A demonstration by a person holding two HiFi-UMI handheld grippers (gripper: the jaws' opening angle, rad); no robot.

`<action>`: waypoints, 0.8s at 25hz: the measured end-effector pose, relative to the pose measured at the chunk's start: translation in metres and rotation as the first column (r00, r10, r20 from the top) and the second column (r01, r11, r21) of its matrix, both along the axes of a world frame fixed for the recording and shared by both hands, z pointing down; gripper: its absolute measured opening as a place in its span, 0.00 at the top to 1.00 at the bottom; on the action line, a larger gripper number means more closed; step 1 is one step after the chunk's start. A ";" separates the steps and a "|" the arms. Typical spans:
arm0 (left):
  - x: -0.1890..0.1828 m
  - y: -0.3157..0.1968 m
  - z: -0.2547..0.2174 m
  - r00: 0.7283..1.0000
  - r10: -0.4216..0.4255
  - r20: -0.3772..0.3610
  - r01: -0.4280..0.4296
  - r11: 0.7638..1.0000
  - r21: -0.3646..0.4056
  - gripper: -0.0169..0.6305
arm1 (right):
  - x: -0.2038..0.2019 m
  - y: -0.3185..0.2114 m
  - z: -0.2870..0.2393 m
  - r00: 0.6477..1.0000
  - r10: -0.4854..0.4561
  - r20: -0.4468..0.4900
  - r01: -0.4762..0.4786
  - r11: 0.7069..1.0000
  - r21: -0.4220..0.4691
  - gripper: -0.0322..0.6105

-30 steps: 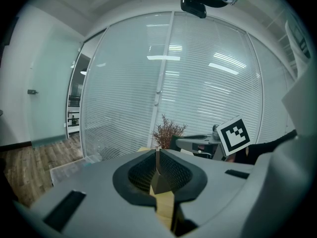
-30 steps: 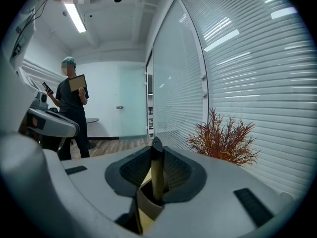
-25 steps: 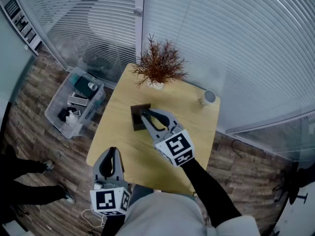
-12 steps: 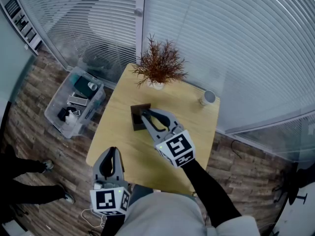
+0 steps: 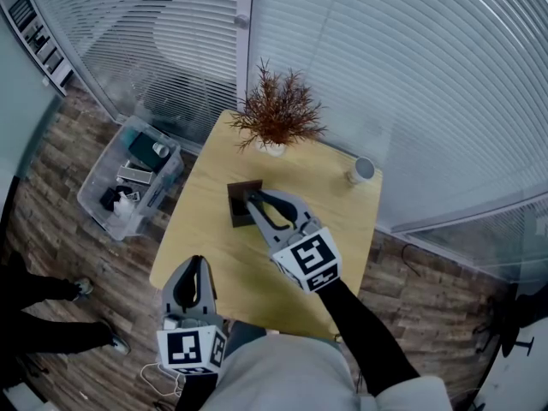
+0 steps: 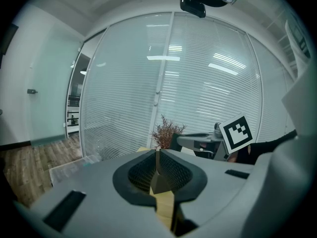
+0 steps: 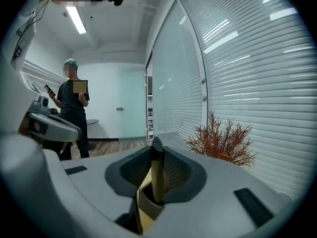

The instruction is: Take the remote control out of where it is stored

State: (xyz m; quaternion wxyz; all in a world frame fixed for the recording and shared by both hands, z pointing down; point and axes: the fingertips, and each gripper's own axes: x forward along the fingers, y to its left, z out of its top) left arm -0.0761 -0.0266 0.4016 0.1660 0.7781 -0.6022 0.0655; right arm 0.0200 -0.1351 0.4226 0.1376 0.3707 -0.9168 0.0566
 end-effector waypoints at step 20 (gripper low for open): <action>0.000 0.001 0.000 1.000 0.002 -0.002 -0.002 1.000 0.001 0.93 | 0.000 0.004 -0.007 1.000 0.000 0.008 0.000 1.000 0.017 0.83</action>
